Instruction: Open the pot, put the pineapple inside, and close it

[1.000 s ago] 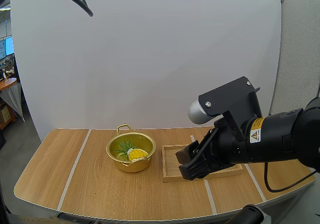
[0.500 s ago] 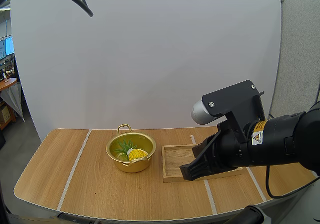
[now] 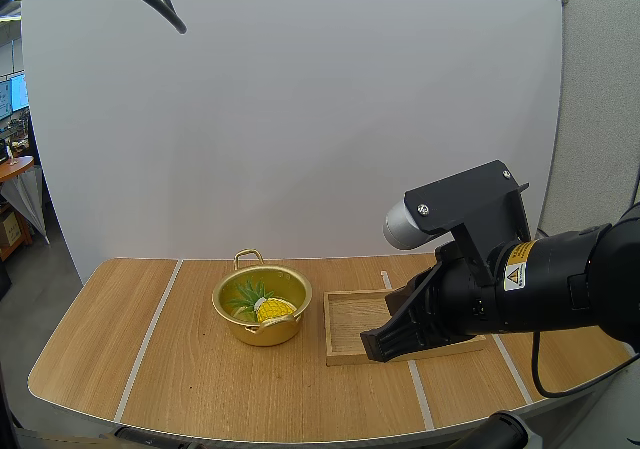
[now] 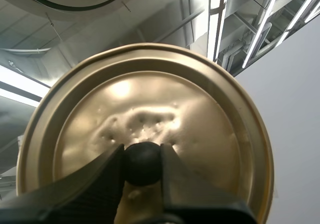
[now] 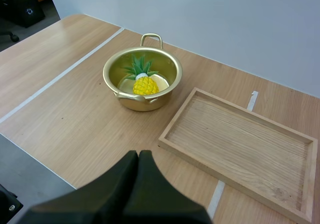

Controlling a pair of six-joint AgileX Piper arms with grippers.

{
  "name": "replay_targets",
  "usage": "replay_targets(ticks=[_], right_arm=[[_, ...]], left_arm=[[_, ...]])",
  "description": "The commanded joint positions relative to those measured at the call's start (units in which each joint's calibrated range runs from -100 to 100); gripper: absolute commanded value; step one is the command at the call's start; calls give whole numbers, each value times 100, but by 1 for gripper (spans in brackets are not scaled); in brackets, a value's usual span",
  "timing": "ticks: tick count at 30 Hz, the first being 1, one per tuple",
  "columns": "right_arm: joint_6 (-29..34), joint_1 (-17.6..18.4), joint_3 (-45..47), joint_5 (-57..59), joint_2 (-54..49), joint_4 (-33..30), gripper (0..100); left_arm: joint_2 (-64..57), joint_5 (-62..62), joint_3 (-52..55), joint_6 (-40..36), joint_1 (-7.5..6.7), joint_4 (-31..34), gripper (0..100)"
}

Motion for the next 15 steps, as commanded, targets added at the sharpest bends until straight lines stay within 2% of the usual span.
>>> replay_targets(ticks=[1,8,10,15], right_arm=[[-10,-23,22,-14,-56,-51,0],[-10,-23,22,-14,-56,-61,0],[-10,-23,22,-14,-56,-72,0],[-10,-23,22,3,-56,-72,0]], left_arm=[[-42,-191,-41,-2,-20,22,0],[-42,143,-41,-60,-20,-15,0],[-122,1186,-41,-60,-20,95,0],[-360,4842,-41,-60,-20,177,0]])
